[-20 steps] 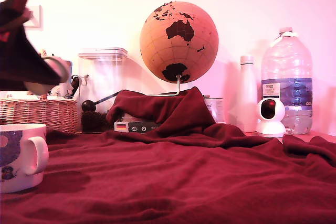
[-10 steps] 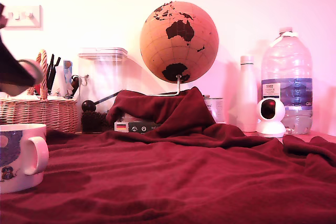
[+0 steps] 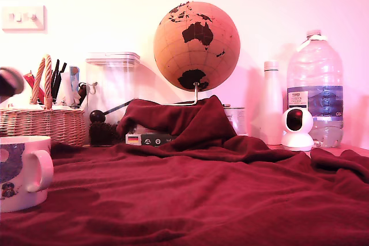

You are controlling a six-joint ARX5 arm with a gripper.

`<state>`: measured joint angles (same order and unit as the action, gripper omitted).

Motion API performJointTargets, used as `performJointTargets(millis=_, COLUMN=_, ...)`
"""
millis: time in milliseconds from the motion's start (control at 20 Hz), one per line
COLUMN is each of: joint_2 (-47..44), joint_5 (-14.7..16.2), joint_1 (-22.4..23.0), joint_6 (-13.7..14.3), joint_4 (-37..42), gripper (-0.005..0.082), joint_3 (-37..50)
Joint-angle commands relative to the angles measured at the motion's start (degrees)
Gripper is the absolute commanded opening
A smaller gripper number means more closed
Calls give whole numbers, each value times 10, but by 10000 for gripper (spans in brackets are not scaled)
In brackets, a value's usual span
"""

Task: Pick up the coffee capsules on the table and drop them inside the coffee cup

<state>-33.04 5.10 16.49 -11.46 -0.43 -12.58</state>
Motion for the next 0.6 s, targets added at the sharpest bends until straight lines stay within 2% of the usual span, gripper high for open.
performJointTargets(millis=0, joint_2=2, joint_5=13, joint_1=-16, joint_6=6, joint_4=3, gripper=160, joint_3=11)
performJointTargets(millis=250, joint_2=2, joint_5=45, joint_1=-49, joint_6=6, joint_4=3, gripper=160, joint_3=11)
performJointTargets(millis=550, joint_2=1, joint_5=50, joint_1=-49, joint_6=10, joint_4=5, gripper=160, joint_3=11)
